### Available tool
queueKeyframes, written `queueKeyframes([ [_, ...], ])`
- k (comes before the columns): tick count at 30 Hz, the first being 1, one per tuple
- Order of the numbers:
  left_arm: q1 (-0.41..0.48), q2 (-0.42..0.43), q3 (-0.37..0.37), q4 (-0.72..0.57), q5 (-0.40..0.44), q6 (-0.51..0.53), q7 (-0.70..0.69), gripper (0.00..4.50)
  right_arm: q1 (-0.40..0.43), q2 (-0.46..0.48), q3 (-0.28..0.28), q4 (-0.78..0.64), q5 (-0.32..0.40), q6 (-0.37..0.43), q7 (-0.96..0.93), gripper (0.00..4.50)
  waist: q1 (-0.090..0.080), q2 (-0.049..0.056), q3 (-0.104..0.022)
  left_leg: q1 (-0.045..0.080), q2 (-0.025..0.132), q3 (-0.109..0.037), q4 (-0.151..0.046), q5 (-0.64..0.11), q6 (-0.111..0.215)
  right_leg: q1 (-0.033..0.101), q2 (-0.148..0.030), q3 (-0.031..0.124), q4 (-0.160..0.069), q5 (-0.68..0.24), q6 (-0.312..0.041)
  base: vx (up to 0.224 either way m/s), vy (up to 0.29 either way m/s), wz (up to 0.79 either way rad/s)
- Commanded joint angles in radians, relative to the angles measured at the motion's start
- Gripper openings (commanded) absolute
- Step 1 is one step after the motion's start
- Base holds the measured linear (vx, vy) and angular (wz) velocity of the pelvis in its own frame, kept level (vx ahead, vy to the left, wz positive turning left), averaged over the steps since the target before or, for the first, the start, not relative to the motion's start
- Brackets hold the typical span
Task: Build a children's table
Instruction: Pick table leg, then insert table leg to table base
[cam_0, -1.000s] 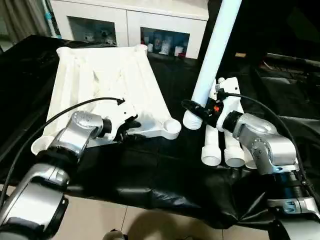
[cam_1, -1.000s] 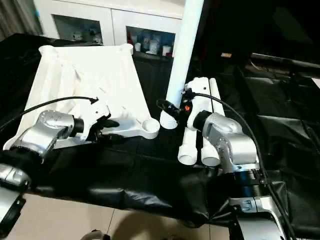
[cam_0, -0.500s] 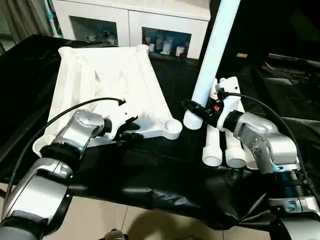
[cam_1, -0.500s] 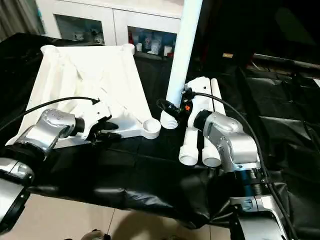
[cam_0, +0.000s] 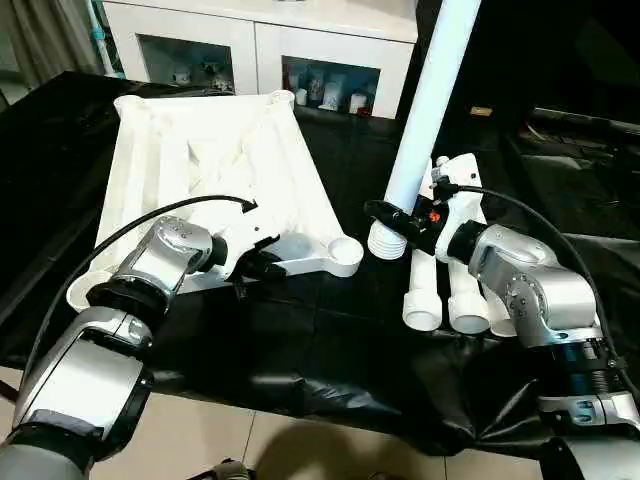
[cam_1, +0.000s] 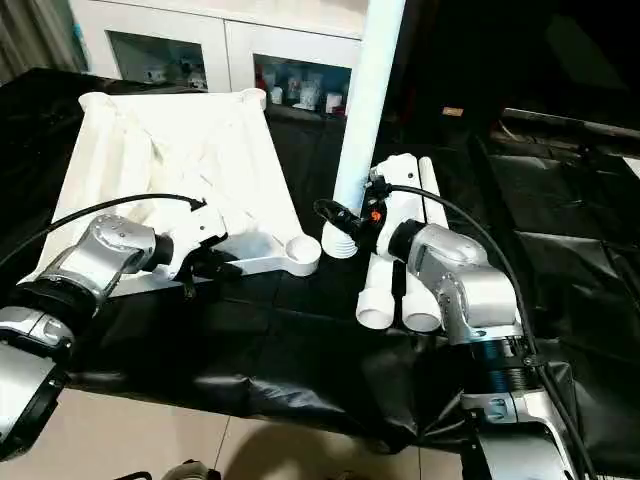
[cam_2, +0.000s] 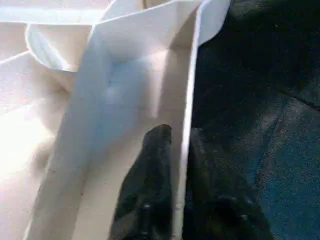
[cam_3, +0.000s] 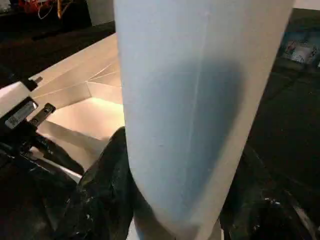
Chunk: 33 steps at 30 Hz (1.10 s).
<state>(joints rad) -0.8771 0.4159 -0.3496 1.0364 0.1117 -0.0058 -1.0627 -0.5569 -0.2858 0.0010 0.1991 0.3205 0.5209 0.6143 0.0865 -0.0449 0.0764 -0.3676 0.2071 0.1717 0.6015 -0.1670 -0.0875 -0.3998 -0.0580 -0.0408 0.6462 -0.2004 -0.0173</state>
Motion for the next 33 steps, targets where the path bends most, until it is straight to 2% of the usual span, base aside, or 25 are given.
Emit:
queueKeyframes([
  [1,-0.005,0.0,-0.014,0.029,0.024,-0.002,-0.007,0.32,-0.032,-0.007,-0.019,-0.021,0.011,0.012,-0.002,1.86,-0.002,0.018,-0.084,0.016,0.015,-0.002,-0.067,-0.193,-0.034,0.058,-0.07,0.044,-0.083,-0.098,-0.213,0.0,0.0,0.0],
  [3,0.002,0.002,-0.005,0.008,0.012,-0.007,-0.043,0.11,-0.034,-0.012,-0.021,-0.021,0.017,0.019,0.008,1.86,-0.003,0.021,-0.085,0.016,0.014,-0.003,-0.067,-0.194,-0.037,0.059,-0.07,0.044,-0.083,-0.098,-0.215,0.0,0.0,0.0],
  [6,0.038,0.022,0.026,-0.117,-0.04,0.034,-0.104,0.03,-0.018,-0.023,-0.008,-0.068,0.073,0.095,0.07,1.86,-0.006,0.019,-0.085,0.013,0.018,-0.003,-0.067,-0.168,-0.027,0.062,-0.07,0.044,-0.073,-0.027,-0.236,0.0,0.0,0.0],
  [8,0.066,0.031,0.031,-0.185,-0.053,0.061,-0.104,0.0,-0.002,-0.033,0.011,-0.092,0.072,0.1,0.09,1.86,-0.008,0.014,-0.081,0.011,0.017,-0.002,-0.067,-0.147,-0.009,0.061,-0.068,0.045,-0.069,0.025,-0.244,0.0,0.0,0.0],
  [9,0.083,0.032,0.036,-0.228,-0.065,0.085,-0.1,0.0,0.005,-0.036,0.018,-0.098,0.069,0.1,0.094,1.86,-0.007,0.017,-0.083,0.012,0.019,-0.002,-0.067,-0.145,-0.008,0.061,-0.068,0.045,-0.067,0.028,-0.245,0.0,0.0,0.0],
  [10,0.083,0.032,0.036,-0.23,-0.065,0.086,-0.099,0.0,0.005,-0.036,0.018,-0.098,0.069,0.1,0.094,1.86,-0.007,0.015,-0.079,0.013,0.02,-0.001,-0.067,-0.144,-0.004,0.059,-0.069,0.045,-0.068,0.025,-0.246,0.0,0.0,0.0],
  [11,0.133,0.042,0.037,-0.334,-0.091,0.13,-0.122,0.0,0.016,-0.029,0.031,-0.092,0.055,0.089,0.087,1.86,-0.008,0.016,-0.077,0.013,0.018,0.001,-0.067,-0.146,-0.001,0.057,-0.067,0.045,-0.071,0.014,-0.244,0.0,0.0,0.0],
  [13,0.154,0.048,0.035,-0.372,-0.096,0.14,-0.127,0.0,0.02,-0.024,0.04,-0.085,0.044,0.081,0.082,1.86,-0.011,0.017,-0.075,0.014,0.019,0.001,-0.07,-0.161,-0.012,0.054,-0.068,0.045,-0.074,-0.031,-0.24,0.0,0.0,0.0],
  [14,0.174,0.053,0.033,-0.407,-0.101,0.146,-0.13,0.0,0.023,-0.02,0.053,-0.078,0.025,0.065,0.072,1.86,-0.013,0.013,-0.071,0.014,0.019,0.002,-0.071,-0.167,-0.012,0.052,-0.066,0.045,-0.076,-0.046,-0.237,0.0,0.0,0.0],
  [15,0.199,0.06,0.034,-0.443,-0.1,0.131,-0.128,0.0,0.026,-0.007,0.063,-0.068,0.005,0.05,0.052,1.86,-0.016,0.014,-0.068,0.012,0.02,0.001,-0.073,-0.178,-0.018,0.05,-0.068,0.045,-0.078,-0.08,-0.228,0.0,0.0,0.0],
  [16,0.209,0.065,0.034,-0.457,-0.102,0.124,-0.134,0.0,0.025,0.001,0.062,-0.064,0.002,0.046,0.042,1.86,-0.02,0.008,-0.065,0.013,0.018,0.002,-0.074,-0.186,-0.018,0.048,-0.067,0.046,-0.083,-0.114,-0.216,0.0,0.0,0.0],
  [18,0.222,0.069,0.038,-0.476,-0.103,0.117,-0.142,0.0,0.021,0.006,0.065,-0.057,-0.003,0.043,0.033,1.86,-0.022,0.011,-0.062,0.015,0.019,0.002,-0.075,-0.195,-0.018,0.045,-0.068,0.047,-0.087,-0.158,-0.201,0.0,0.0,0.0],
  [20,0.25,0.08,0.044,-0.535,-0.101,0.133,-0.144,0.0,0.02,0.01,0.072,-0.058,0.004,0.048,0.043,1.86,-0.025,0.005,-0.056,0.014,0.019,0.002,-0.077,-0.201,-0.017,0.042,-0.066,0.048,-0.09,-0.181,-0.189,0.0,0.0,0.0],
  [21,0.265,0.088,0.047,-0.57,-0.101,0.149,-0.145,0.0,0.02,0.016,0.07,-0.055,0.01,0.051,0.045,1.86,-0.029,0.008,-0.057,0.014,0.02,0.001,-0.078,-0.199,-0.017,0.041,-0.066,0.047,-0.089,-0.186,-0.181,0.0,0.0,0.0],
  [22,0.285,0.099,0.05,-0.617,-0.102,0.18,-0.141,0.0,0.021,0.023,0.071,-0.048,0.016,0.049,0.053,1.86,-0.032,0.004,-0.055,0.012,0.022,0.0,-0.08,-0.198,-0.016,0.042,-0.067,0.047,-0.086,-0.177,-0.183,0.0,0.0,0.0],
  [25,0.323,0.118,0.052,-0.692,-0.104,0.231,-0.137,0.0,0.03,0.035,0.079,-0.036,0.025,0.057,0.064,1.86,-0.037,0.006,-0.055,0.011,0.02,0.001,-0.079,-0.177,-0.004,0.04,-0.065,0.047,-0.086,-0.154,-0.189,0.0,0.0,0.0],
  [32,0.342,0.127,0.054,-0.707,-0.094,0.225,-0.132,0.0,0.033,0.042,0.098,-0.013,0.028,0.082,0.084,1.86,-0.038,0.006,-0.051,0.009,0.018,0.004,-0.081,-0.143,0.013,0.041,-0.062,0.046,-0.085,-0.093,-0.196,0.0,0.0,0.0],
  [33,0.344,0.127,0.057,-0.707,-0.095,0.218,-0.131,0.0,0.034,0.041,0.102,-0.013,0.028,0.088,0.087,1.86,-0.038,0.001,-0.05,0.008,0.017,0.004,-0.082,-0.149,0.014,0.042,-0.063,0.046,-0.087,-0.106,-0.194,0.0,0.0,0.0],
])
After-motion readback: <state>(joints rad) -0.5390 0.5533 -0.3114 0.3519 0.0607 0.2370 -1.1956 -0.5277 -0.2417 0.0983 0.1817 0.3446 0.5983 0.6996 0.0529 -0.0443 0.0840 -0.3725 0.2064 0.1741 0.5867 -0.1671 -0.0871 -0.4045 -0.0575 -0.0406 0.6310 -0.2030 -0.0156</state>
